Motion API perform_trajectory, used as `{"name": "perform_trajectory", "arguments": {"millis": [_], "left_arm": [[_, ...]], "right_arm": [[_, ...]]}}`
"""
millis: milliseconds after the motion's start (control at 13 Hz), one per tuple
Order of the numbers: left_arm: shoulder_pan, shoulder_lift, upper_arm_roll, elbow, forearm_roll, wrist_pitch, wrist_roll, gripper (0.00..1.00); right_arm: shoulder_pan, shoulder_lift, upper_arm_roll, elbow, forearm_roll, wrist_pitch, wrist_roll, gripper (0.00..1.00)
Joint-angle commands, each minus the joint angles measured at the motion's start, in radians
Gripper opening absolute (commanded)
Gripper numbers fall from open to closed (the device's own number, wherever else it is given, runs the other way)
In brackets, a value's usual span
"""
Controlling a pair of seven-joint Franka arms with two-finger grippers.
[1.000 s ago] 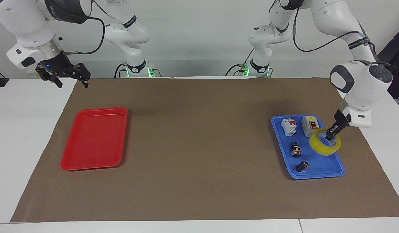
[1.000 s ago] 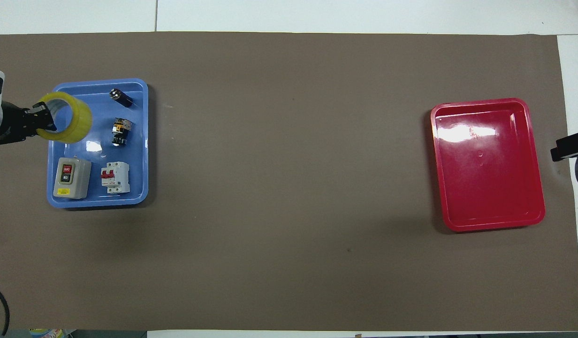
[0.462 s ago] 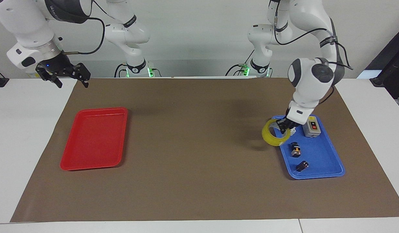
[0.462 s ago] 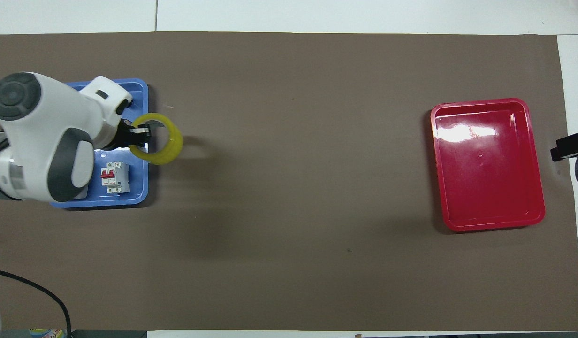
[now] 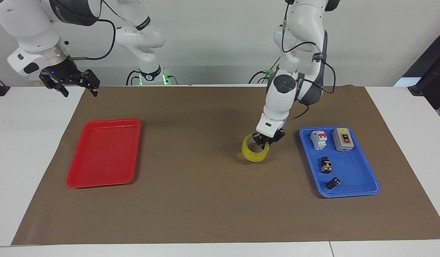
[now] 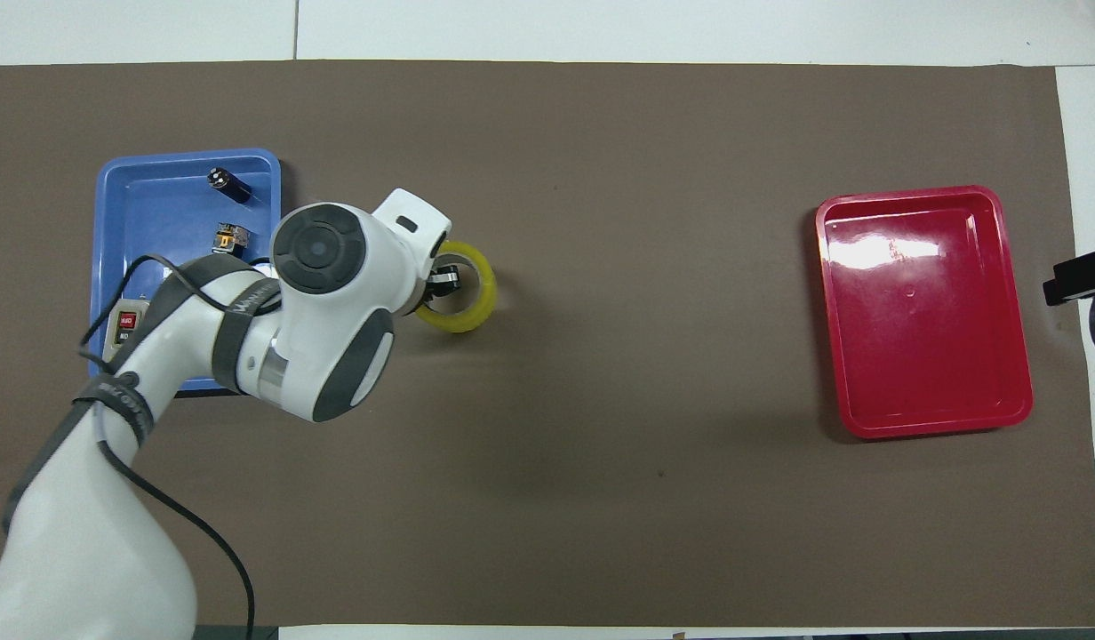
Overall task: Place and move tape with both arms
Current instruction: 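Carry the tape with the left gripper and set it on the table center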
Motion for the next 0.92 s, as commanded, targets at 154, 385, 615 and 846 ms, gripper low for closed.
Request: {"name": "perform_trajectory", "arguments": {"millis": [154, 385, 615, 846], "left_arm": [[-0.137, 0.148, 0.018, 0.182, 0.127, 0.002, -0.206, 0.00], [-0.179, 0.199, 0.016, 0.227, 0.127, 0.002, -0.216, 0.00], [-0.177, 0.200, 0.012, 0.220, 0.126, 0.011, -0.205, 0.00], [-0.176, 0.199, 0.010, 0.214, 0.123, 0.012, -0.202, 0.75]], "right_arm": [[-0.004, -0.015, 0.002, -0.020, 0.014, 0.019, -0.016, 1.00], [-0.003, -0.013, 0.002, -0.020, 0.014, 0.019, -0.016, 1.00], [-0.004, -0.015, 0.002, -0.020, 0.016, 0.019, -0.016, 1.00], [-0.003, -0.015, 0.002, -0.020, 0.014, 0.019, -0.014, 1.00]]}}
